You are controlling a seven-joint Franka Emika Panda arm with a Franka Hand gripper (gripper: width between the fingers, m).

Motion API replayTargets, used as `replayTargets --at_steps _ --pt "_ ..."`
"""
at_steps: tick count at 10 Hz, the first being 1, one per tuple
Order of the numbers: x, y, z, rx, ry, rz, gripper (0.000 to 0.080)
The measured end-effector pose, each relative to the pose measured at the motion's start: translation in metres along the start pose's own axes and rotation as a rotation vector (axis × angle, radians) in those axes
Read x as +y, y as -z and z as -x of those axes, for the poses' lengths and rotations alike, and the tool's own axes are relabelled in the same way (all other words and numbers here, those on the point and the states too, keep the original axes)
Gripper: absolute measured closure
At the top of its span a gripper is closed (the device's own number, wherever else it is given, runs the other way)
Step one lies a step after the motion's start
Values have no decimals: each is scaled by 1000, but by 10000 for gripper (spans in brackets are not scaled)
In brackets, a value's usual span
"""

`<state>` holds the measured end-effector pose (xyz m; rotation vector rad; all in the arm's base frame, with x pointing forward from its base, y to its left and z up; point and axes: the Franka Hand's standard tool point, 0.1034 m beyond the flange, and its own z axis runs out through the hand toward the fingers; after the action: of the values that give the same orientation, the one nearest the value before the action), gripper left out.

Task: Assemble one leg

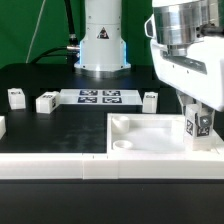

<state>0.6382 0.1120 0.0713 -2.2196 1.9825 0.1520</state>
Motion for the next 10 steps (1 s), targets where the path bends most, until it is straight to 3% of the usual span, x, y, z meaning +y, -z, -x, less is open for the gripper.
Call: replayTargets --at_steps 4,8,9,10 --pt "-2 0 3 -1 -355 -7 507" --pt "-1 0 2 -5 -424 -4 502" --pt "-1 -1 2 -5 -423 -4 285" --pt "-1 -1 2 -5 -421 -3 285"
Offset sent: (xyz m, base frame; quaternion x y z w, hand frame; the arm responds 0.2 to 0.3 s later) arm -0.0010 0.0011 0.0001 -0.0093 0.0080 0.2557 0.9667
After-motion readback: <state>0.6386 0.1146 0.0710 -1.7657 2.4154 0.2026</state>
